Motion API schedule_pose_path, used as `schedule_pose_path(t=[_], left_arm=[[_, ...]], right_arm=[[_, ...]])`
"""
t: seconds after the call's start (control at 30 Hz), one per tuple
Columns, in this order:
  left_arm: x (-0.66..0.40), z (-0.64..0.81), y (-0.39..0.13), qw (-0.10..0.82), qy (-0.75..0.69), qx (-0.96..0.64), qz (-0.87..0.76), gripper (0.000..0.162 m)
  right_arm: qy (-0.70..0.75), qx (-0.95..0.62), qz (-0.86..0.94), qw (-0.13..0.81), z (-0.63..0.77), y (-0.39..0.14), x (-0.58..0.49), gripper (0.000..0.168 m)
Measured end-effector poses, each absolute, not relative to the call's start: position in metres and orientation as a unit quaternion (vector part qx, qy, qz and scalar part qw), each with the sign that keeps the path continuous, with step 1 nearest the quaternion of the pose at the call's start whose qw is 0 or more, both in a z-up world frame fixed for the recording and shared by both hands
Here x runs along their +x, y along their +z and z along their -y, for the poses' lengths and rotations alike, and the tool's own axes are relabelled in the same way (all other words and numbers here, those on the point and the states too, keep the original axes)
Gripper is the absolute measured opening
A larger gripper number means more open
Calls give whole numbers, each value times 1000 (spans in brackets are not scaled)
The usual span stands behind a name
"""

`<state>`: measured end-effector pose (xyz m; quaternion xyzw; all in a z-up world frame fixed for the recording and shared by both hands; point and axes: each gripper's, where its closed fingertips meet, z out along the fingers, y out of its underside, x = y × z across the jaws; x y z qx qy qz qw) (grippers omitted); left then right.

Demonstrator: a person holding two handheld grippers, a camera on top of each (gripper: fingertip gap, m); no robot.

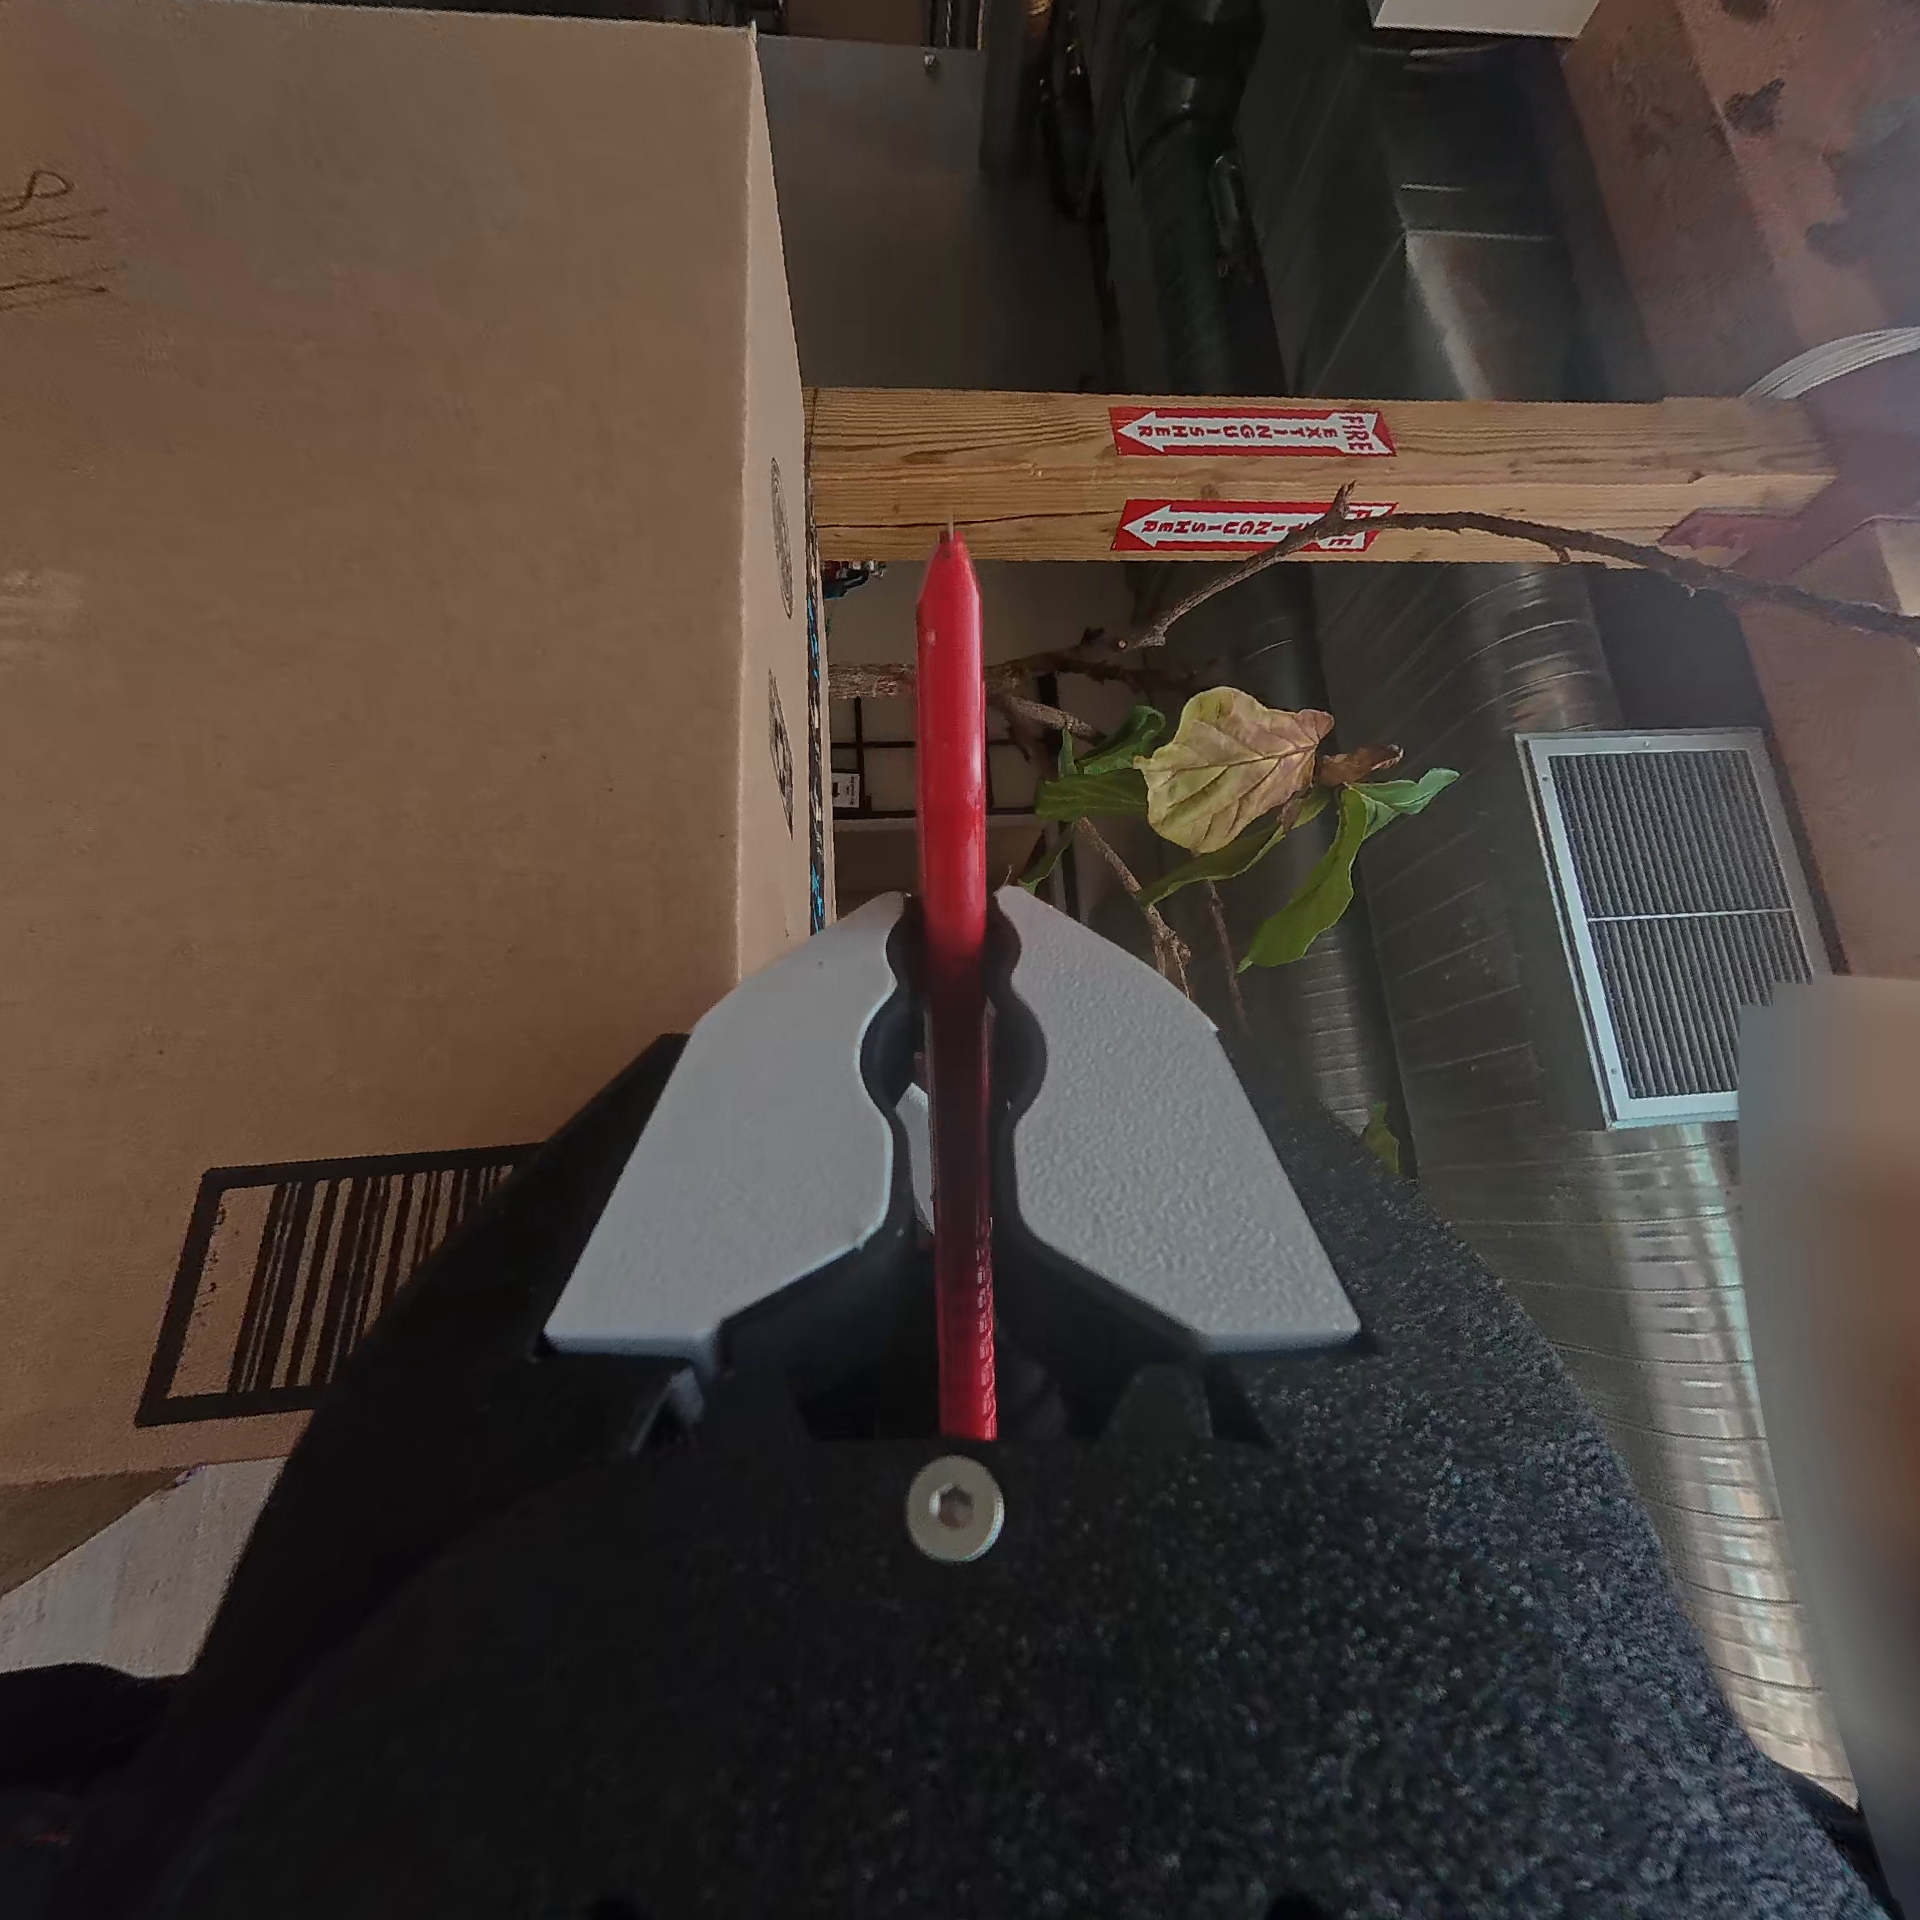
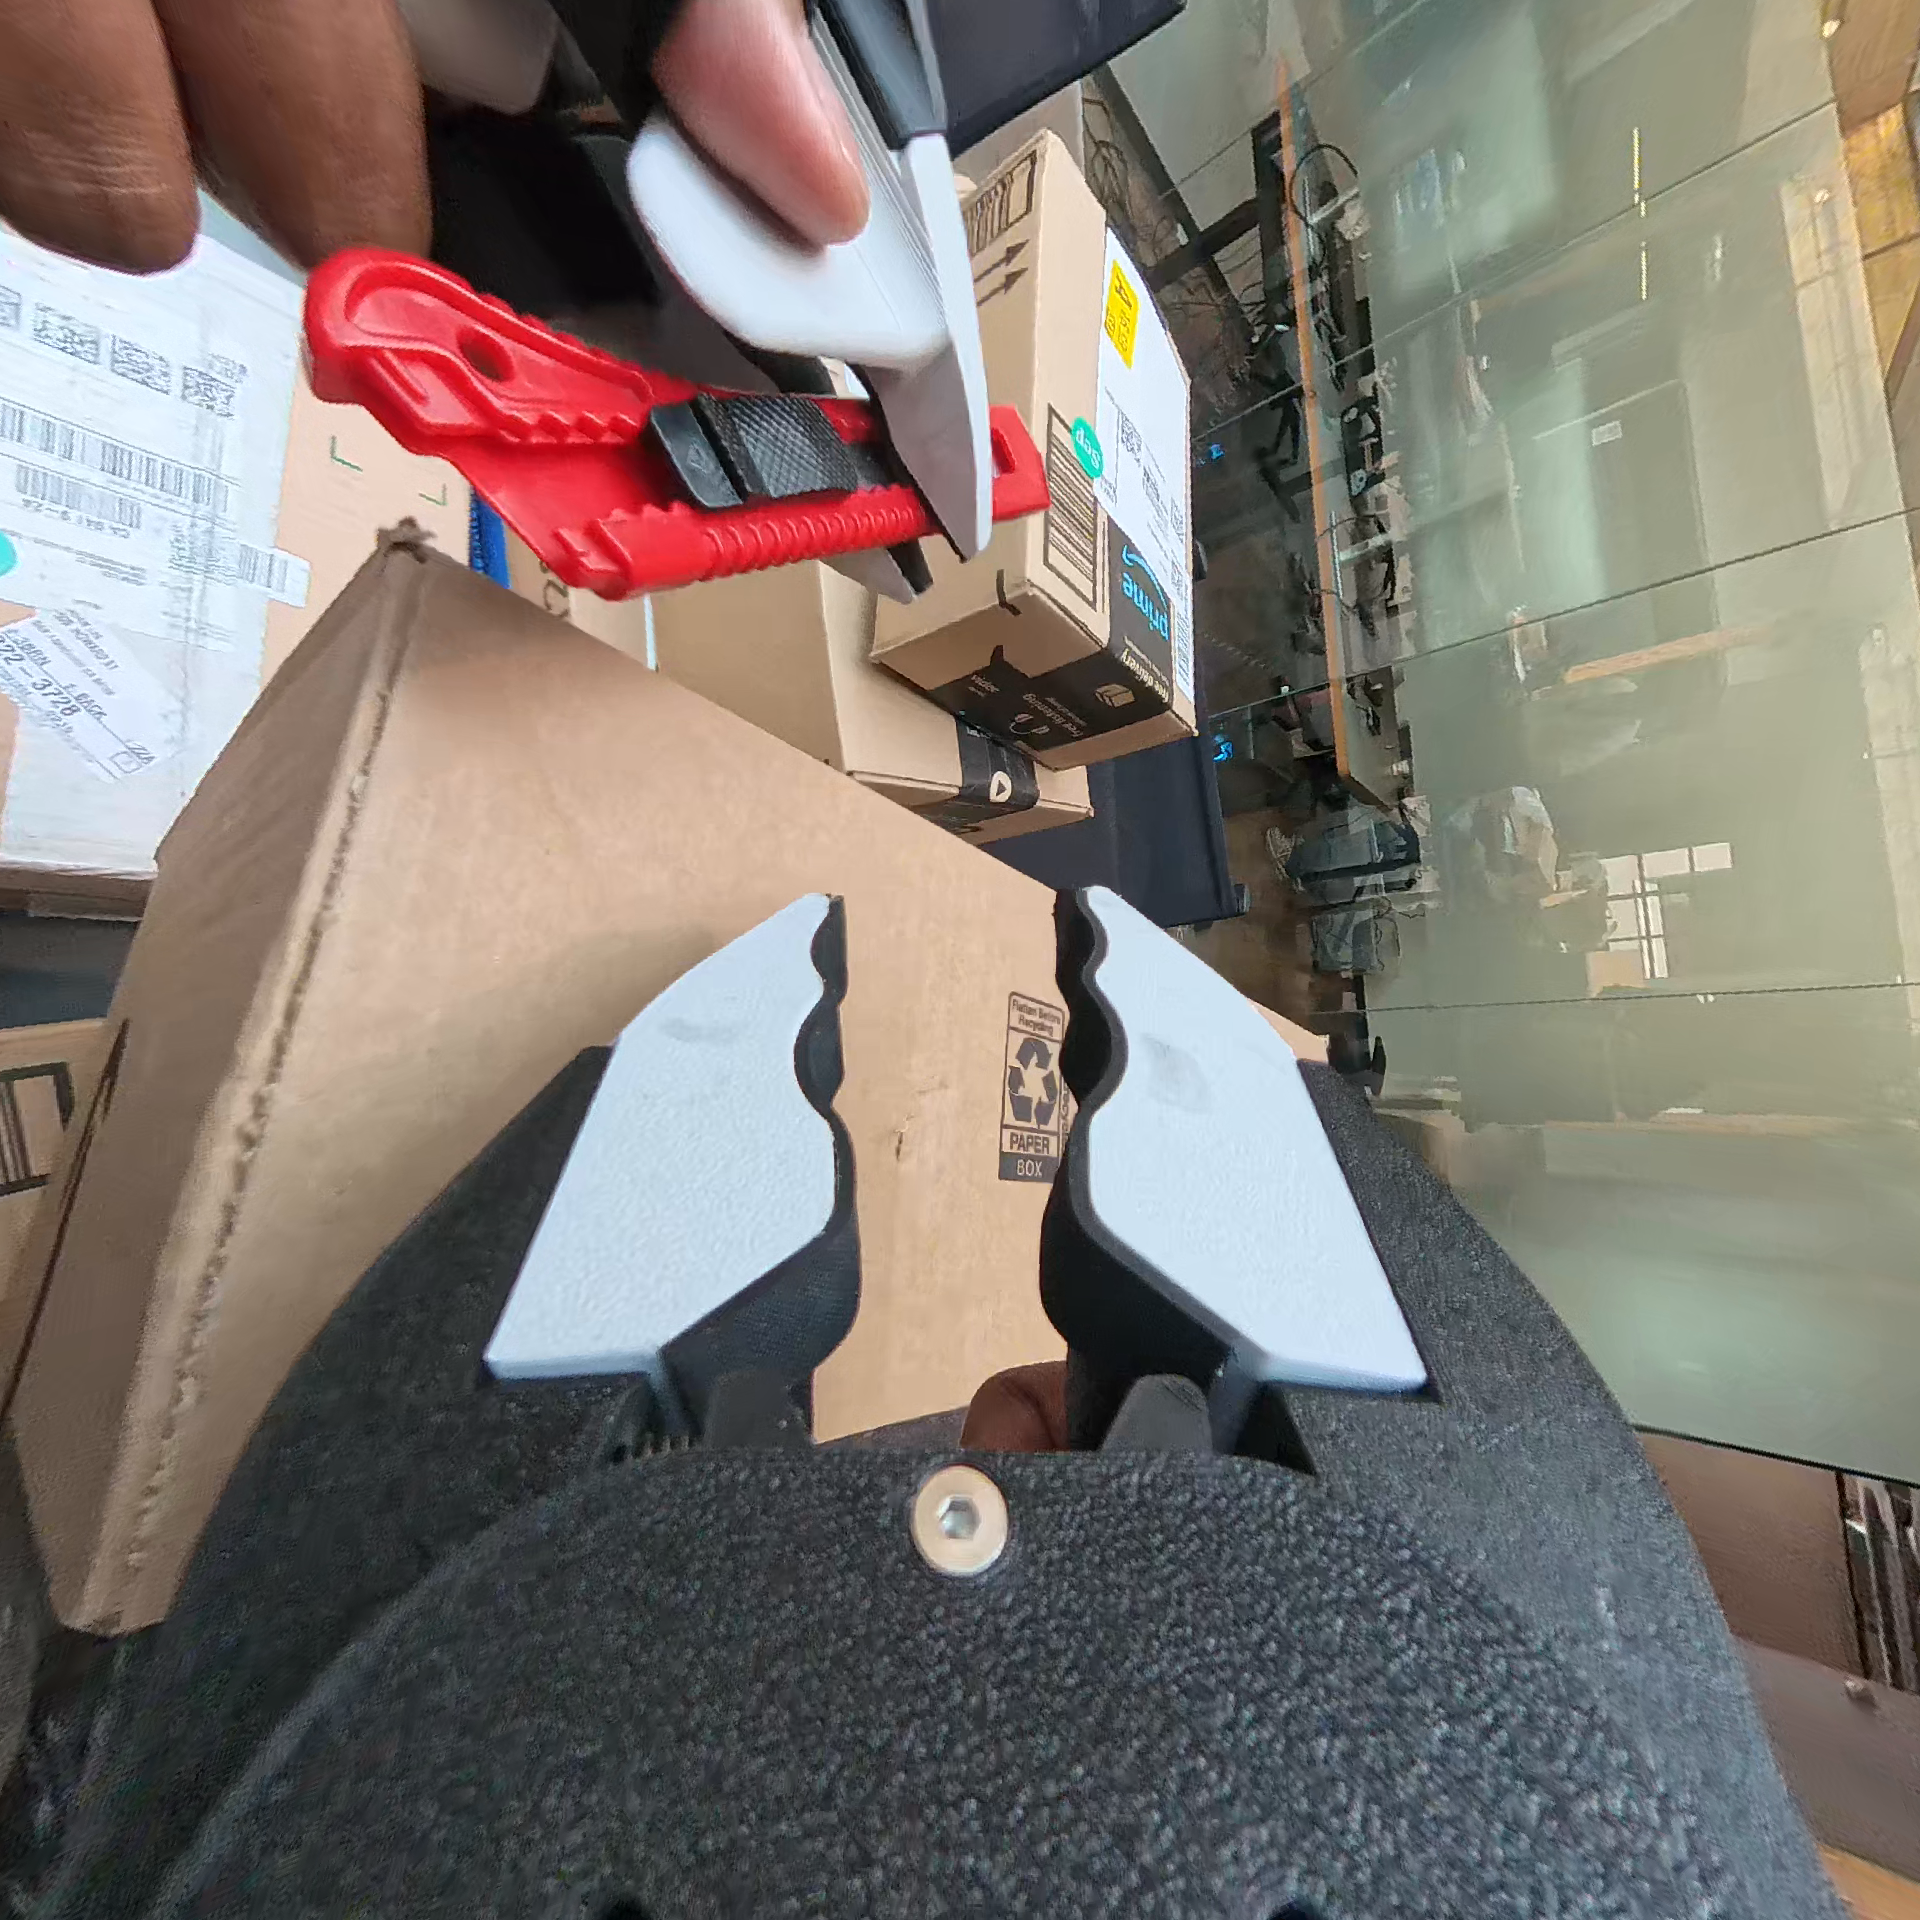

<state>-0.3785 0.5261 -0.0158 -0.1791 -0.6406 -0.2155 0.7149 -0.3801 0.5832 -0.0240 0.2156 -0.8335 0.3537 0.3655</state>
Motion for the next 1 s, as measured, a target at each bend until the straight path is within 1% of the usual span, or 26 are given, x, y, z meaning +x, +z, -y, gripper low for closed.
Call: schedule_pose_path(t=[0.17, 0.43, 0.67, 0.77, 1.0], left_arm=[[-376, -515, -16, 724, -226, -138, 636, 10], [-372, -511, -16, 730, -222, -131, 633, 10], [-359, -498, -23, 735, -219, -102, 634, 10], [-354, -484, -24, 740, -230, -88, 626, 10], [-348, -433, -9, 745, -255, -127, 603, 10]], right_arm=[[362, 180, 836, 371, -582, -17, -385, 40], [369, 177, 835, 367, -582, -15, -380, 38], [374, 154, 845, 349, -564, -27, -380, 36], [355, 135, 851, 362, -554, -28, -384, 36], [360, 60, 852, 377, -510, -14, -376, 36]])
